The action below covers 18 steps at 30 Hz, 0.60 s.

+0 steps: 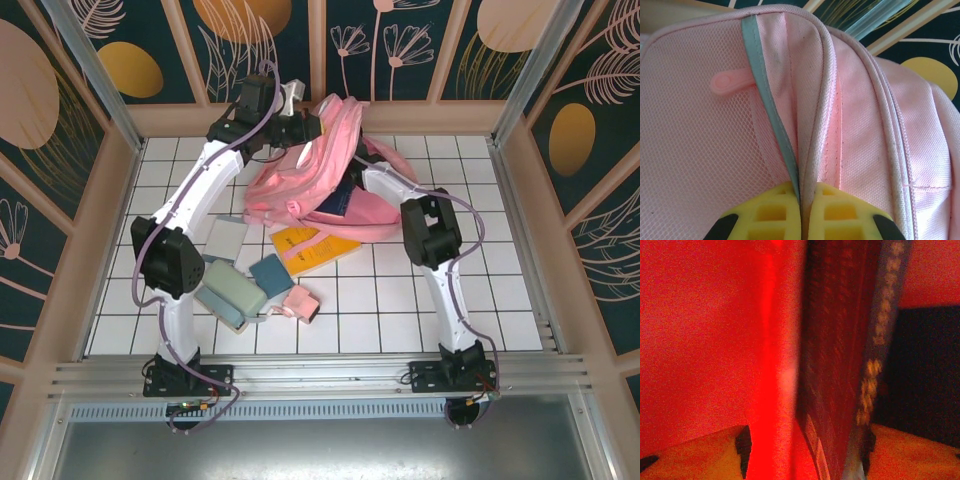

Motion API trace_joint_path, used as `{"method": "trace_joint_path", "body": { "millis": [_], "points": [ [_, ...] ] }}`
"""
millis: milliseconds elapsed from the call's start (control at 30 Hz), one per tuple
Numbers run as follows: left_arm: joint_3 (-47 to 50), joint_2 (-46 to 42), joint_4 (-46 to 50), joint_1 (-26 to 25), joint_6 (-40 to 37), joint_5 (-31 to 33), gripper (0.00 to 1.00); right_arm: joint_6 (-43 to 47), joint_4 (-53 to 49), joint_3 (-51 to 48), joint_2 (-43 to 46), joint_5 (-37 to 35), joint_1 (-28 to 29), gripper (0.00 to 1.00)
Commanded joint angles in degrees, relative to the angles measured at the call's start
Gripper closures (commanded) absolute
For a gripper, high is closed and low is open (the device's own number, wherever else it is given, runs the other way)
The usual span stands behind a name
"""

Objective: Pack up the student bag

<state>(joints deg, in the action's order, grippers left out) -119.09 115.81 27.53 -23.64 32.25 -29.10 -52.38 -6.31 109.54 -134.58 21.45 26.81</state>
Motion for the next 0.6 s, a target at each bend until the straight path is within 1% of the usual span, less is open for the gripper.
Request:
{"method": "trace_joint_path", "body": {
  "millis": [0,133,333,433,500,567],
  "points": [
    [-3.8,0.6,-9.5,2.1,1.8,-1.4,1.00,10.1,-0.9,-6.2,12.5,-4.5,-0.5,0.33],
    [-7.8,5.4,-11.6,3.6,3.9,-1.0,1.00,15.6,-1.8,-16.5,22.8,-9.0,-2.3,0.32],
    [-13.9,14.2,-12.8,3.9,4.0,2.9,1.00,20.7,-8.6,-25.3,35.4,-18.2,-3.7,0.32],
    [-15.3,17.9,-17.2,3.6,6.4,-1.5,1.00,21.4,-9.1,-30.7,42.1,-20.2,-3.3,0.34],
    [-15.8,19.3,-17.9,2.8,6.4,-3.3,0.82,21.5,-8.5,-34.8,46.3,-19.9,-3.1,0.34],
    [-15.9,19.5,-16.0,1.4,4.1,-3.9,0.75,21.1,-8.2,-38.3,49.6,-18.6,-3.0,0.34]
  ]
}}
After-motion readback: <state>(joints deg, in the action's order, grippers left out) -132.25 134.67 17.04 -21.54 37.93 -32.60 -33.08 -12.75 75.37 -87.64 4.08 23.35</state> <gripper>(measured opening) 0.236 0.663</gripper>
